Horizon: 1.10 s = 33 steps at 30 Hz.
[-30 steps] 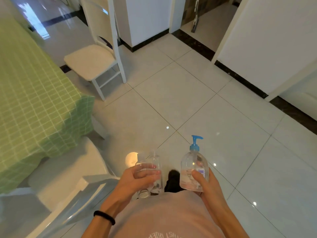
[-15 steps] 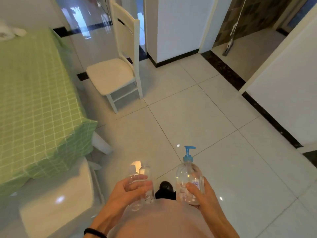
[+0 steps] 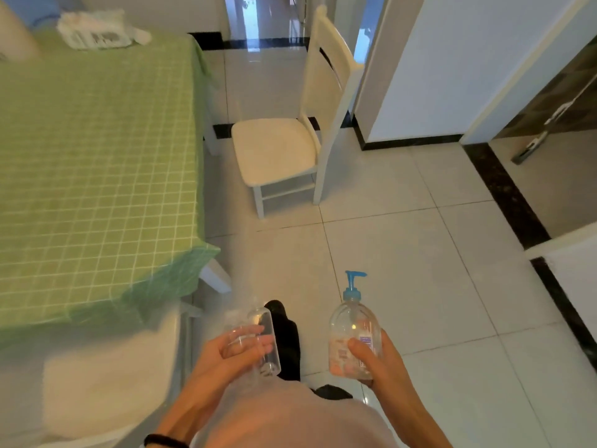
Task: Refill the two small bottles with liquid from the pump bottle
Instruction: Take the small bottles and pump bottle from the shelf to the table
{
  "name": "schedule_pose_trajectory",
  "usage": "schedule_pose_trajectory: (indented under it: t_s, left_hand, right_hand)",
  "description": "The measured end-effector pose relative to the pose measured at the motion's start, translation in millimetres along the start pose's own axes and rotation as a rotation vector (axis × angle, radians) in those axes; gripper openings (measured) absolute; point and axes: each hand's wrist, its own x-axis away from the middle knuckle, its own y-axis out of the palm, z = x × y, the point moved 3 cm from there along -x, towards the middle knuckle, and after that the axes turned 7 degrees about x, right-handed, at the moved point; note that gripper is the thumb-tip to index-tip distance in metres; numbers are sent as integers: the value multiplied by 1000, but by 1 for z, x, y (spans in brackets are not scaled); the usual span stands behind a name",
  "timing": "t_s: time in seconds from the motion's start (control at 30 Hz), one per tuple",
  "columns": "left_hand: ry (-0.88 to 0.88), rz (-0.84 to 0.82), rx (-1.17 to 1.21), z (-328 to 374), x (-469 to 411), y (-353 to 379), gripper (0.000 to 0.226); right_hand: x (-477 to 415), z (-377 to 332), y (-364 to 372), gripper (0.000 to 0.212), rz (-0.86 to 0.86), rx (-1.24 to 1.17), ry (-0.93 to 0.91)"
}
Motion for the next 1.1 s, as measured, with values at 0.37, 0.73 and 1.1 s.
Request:
schedule_pose_trajectory:
  t_s: [0.37,0.73,1.1]
  left_hand:
    - [28,-7,28,142,-151,-4,47]
    - [32,66,76,247,-259,-7,72]
    - [152,363,290,330,-341,-15,76]
  right_hand:
    - [-129,-167,32,96,25,99,-94]
    - [-262,-292,62,59,-117,259,-117]
    - [-388,-467,106,82,-361,277,-155]
